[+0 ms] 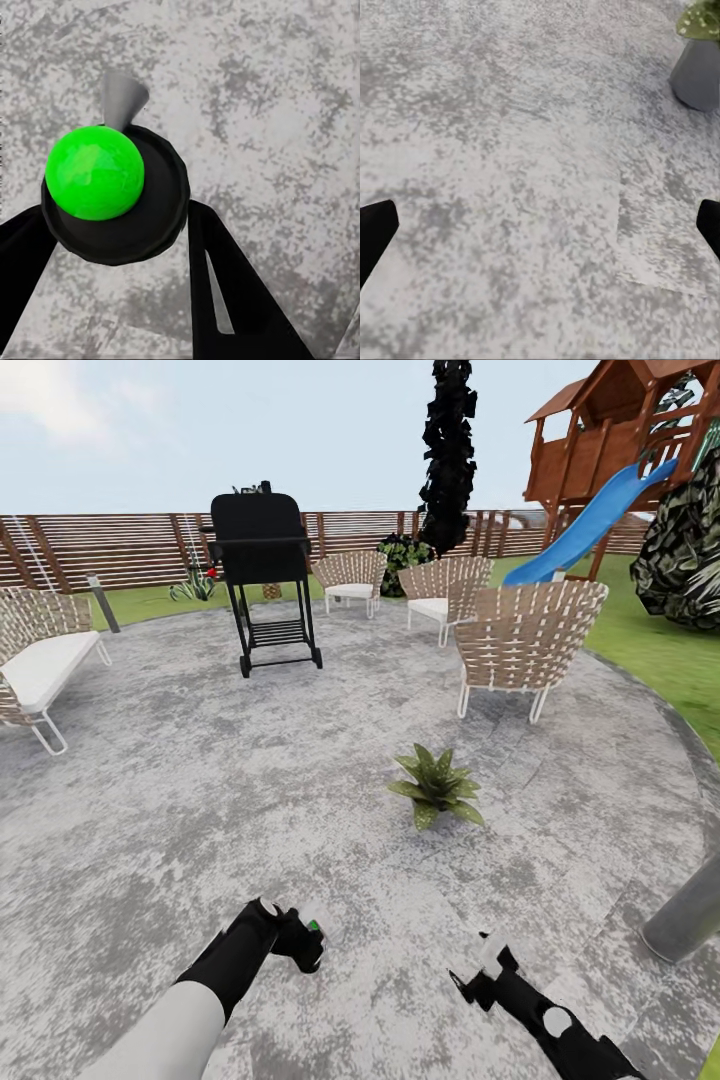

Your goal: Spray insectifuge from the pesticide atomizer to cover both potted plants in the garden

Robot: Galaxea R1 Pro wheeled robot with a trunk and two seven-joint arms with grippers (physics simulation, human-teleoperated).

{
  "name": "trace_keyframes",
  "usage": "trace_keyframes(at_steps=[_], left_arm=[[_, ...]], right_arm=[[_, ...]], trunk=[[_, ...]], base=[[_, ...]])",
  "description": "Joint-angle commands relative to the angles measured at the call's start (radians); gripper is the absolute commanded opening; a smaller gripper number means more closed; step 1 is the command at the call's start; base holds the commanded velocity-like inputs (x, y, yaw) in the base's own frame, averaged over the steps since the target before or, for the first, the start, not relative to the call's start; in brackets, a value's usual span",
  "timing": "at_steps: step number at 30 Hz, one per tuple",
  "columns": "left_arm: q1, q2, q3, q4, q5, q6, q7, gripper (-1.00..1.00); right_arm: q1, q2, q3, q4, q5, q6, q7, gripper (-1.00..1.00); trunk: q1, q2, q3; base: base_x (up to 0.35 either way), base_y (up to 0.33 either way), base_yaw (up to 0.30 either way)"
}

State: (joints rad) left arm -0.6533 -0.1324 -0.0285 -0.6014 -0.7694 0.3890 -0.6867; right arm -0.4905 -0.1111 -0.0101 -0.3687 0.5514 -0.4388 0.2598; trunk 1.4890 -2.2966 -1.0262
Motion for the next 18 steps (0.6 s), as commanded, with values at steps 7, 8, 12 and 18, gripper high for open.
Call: trace_keyframes(at_steps=[7, 8, 12, 18], left_arm=[[0.013, 0.05, -0.008, -0.003, -0.014, 0.002, -0.017, -1.0], [0.013, 0.051, -0.011, -0.003, -0.016, 0.002, -0.017, -1.0], [0.0, 0.052, -0.041, -0.003, -0.047, 0.001, -0.02, -1.0], [-0.003, 0.048, -0.151, -0.001, -0.063, 0.002, -0.02, -1.0]], right_arm=[[-0.038, 0.0, 0.012, -0.081, -0.001, 0.032, 0.18, 1.0], [-0.039, 0.0, 0.012, -0.085, 0.0, 0.032, 0.223, 1.0], [-0.043, 0.001, 0.013, -0.149, 0.001, 0.032, 0.427, 1.0], [-0.043, 0.019, 0.016, -0.181, 0.001, 0.032, 0.448, -1.0]], trunk=[[0.0, 0.0, -0.001], [0.0, 0.0, -0.001], [0.0, 0.0, -0.001], [0.0, 0.0, -0.001]], base=[[0.0, 0.0, 0.0], [0.0, 0.0, 0.0], [0.0, 0.0, 0.0], [0.0, 0.0, 0.0]])
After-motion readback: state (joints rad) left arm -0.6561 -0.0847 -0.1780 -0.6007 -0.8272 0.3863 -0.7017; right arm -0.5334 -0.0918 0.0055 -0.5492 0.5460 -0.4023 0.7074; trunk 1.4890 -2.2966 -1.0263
